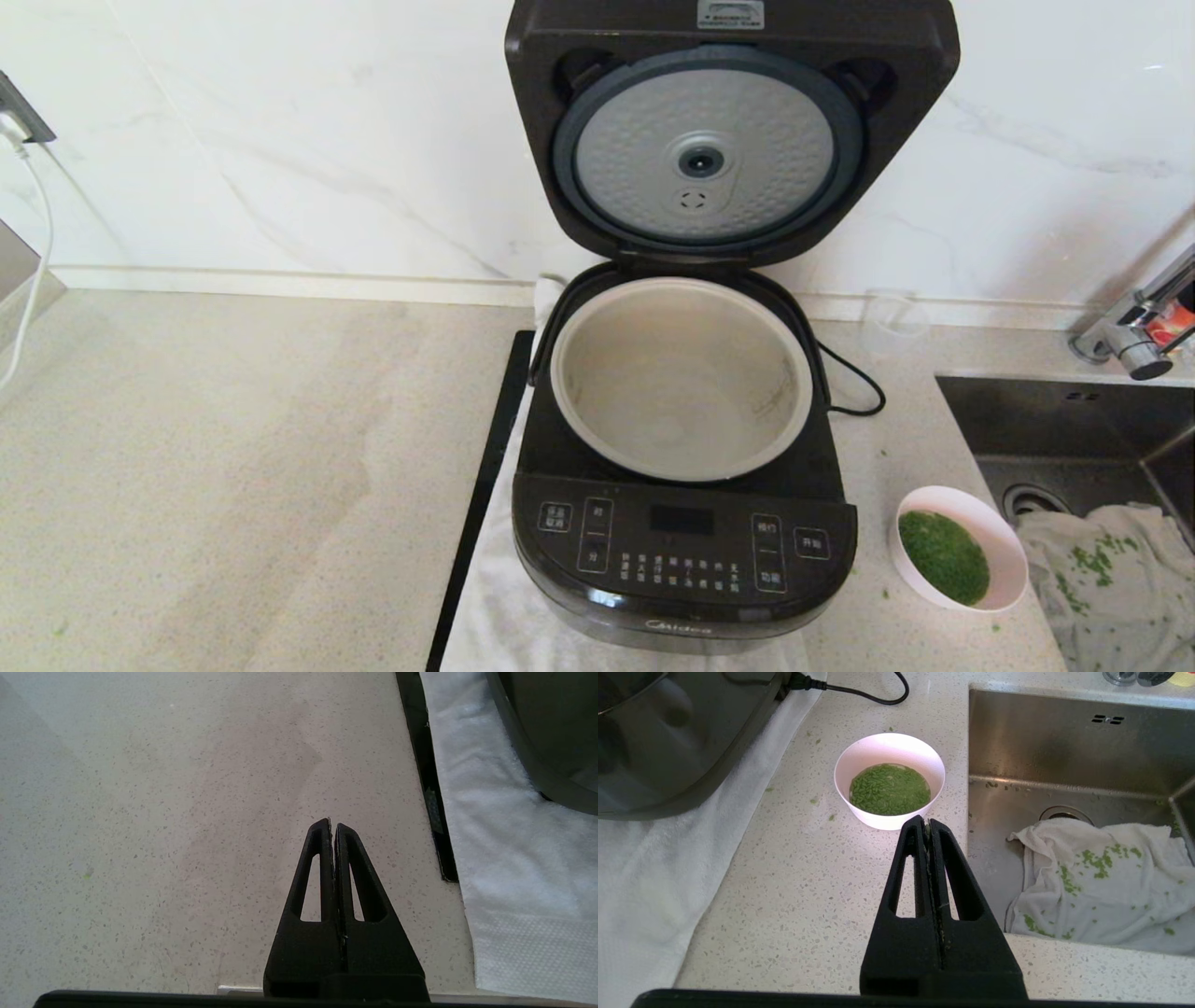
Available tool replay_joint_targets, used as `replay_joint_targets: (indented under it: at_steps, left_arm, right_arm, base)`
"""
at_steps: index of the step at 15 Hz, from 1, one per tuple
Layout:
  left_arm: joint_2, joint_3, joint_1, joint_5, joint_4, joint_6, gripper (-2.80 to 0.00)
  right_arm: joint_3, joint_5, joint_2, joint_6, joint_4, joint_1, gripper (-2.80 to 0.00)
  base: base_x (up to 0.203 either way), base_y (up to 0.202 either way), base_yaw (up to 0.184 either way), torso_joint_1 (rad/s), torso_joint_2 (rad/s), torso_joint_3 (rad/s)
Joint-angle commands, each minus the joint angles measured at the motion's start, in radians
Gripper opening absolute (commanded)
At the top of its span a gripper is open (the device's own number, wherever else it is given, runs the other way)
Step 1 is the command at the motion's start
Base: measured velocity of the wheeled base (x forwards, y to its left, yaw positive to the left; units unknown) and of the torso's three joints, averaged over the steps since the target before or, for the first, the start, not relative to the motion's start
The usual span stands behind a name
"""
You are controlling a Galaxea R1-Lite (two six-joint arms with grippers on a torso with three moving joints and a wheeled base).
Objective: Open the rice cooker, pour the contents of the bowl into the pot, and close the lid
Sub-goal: Turn on the tap
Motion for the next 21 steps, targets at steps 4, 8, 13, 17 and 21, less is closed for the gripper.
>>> replay_joint_targets:
  at_steps: [4, 8, 13, 17, 21]
  left_arm:
    - [-0.001, 0.000, 0.001, 0.000, 0.000, 0.001, -2.80]
    - [-0.001, 0.000, -0.001, 0.001, 0.000, 0.001, -2.80]
    - [-0.001, 0.000, 0.000, 0.001, 0.000, 0.001, -2.80]
    - [-0.001, 0.000, 0.001, 0.001, 0.000, 0.001, -2.80]
    - [-0.001, 0.000, 0.000, 0.000, 0.000, 0.001, -2.80]
  right_arm:
    - [-0.002, -0.002, -0.002, -0.028, 0.006, 0.000, -2.80]
    - [-0.233, 0.008, 0.153, -0.029, 0.043, 0.001, -2.80]
    - [-0.439, -0.029, 0.562, -0.127, 0.039, -0.060, -2.80]
    - [-0.516, -0.254, 1.019, -0.159, -0.143, -0.107, -2.80]
    - [-0.561, -0.524, 1.440, -0.173, -0.568, -0.158, -2.80]
  base:
    - [0.000, 0.000, 0.000, 0.000, 0.00, 0.000]
    - [0.000, 0.000, 0.000, 0.000, 0.00, 0.000]
    - [0.000, 0.000, 0.000, 0.000, 0.00, 0.000]
    - [0.000, 0.000, 0.000, 0.000, 0.00, 0.000]
    - [0.000, 0.000, 0.000, 0.000, 0.00, 0.000]
